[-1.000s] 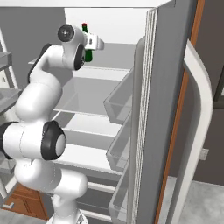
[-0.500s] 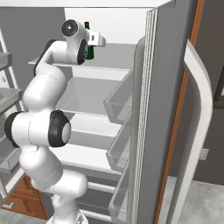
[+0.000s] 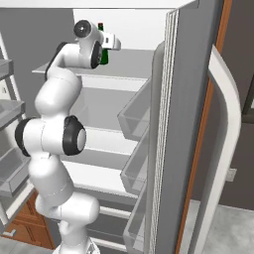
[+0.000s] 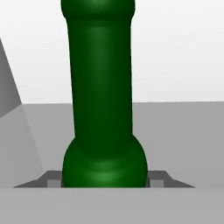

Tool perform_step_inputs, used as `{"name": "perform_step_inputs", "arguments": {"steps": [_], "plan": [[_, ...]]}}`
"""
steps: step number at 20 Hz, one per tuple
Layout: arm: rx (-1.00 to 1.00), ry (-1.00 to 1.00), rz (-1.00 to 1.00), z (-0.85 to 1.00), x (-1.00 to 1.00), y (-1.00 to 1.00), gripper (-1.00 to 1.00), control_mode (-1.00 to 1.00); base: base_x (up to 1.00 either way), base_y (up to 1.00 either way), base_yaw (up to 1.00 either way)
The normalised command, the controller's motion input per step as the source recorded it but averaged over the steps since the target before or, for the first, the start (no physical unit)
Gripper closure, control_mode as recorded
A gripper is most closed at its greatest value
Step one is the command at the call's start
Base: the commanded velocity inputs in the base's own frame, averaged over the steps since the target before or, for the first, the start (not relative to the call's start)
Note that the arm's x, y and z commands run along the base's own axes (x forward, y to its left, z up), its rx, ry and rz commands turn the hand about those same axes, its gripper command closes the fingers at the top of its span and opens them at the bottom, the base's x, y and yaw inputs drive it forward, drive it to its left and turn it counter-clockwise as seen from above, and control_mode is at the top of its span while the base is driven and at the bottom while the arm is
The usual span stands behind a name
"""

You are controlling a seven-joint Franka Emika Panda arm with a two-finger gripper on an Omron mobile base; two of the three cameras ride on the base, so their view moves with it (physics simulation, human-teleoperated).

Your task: Place the beer on the top shelf of the fridge to keep it out of children's reach, and place the mushroom and garlic on lower shelves for easy access.

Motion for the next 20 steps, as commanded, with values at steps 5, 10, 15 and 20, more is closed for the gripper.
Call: {"name": "perform_step_inputs", "arguments": {"steps": [5,10,15,20], "plan": [[0.00,0.00,0.00,-0.31,0.25,0.05,-1.00,-1.00,0.00,0.00,0.00],[0.00,-0.02,0.00,-0.22,0.00,0.00,-1.00,-1.00,0.00,0.00,0.00],[0.00,-0.06,0.00,-0.08,-0.07,0.00,-1.00,-1.00,0.00,0.00,0.00],[0.00,-0.06,0.00,-0.02,-0.46,0.00,-1.00,-1.00,0.00,0.00,0.00]]}}
